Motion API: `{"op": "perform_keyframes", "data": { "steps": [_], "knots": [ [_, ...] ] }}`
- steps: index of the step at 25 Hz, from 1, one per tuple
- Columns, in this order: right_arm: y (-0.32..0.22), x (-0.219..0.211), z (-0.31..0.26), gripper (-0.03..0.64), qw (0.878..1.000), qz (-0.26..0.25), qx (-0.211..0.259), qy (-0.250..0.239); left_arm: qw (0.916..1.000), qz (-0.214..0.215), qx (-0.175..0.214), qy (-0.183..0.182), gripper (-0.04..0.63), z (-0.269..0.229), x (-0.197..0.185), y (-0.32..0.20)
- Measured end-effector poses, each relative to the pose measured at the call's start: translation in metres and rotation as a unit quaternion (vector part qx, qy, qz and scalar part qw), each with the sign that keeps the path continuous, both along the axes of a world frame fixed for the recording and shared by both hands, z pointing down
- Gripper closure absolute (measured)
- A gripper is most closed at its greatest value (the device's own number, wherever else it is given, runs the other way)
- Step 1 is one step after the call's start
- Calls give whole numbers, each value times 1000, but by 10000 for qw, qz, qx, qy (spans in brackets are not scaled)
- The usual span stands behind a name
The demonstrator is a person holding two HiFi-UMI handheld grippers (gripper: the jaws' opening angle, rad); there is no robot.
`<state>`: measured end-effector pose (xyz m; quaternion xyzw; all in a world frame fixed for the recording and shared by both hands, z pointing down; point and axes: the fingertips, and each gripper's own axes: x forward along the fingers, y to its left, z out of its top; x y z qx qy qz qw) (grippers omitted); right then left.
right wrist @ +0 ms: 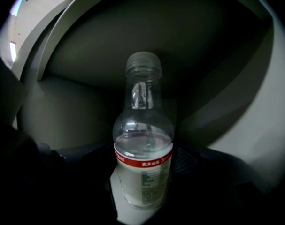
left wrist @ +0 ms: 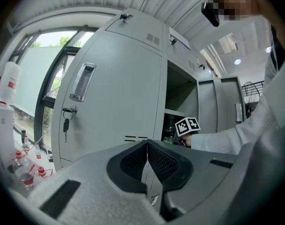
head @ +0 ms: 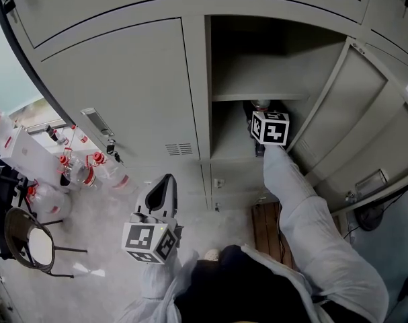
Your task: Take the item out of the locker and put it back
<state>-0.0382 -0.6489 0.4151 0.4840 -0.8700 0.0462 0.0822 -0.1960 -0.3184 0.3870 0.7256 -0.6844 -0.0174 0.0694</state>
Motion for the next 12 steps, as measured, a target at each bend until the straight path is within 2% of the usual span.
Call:
{"op": "perform_keyframes", "data": {
  "steps": [3,7,8,12],
  "knots": [
    [-1,4,0,297,9997,107,-71,-209,10000,-39,-6,11,586,1,-2,4],
    [1,11,2,169,9987,258,-139,-406,10000,-18,-3,29,586,3,-3,9],
    [3,12,2,154,9988,269,-121,-393,10000,-18,-4,42,586,3,-3,10],
    [15,13,-4,144,9988,279,-54,-409,10000,46,17,74,586,3,-2,12]
  ]
}}
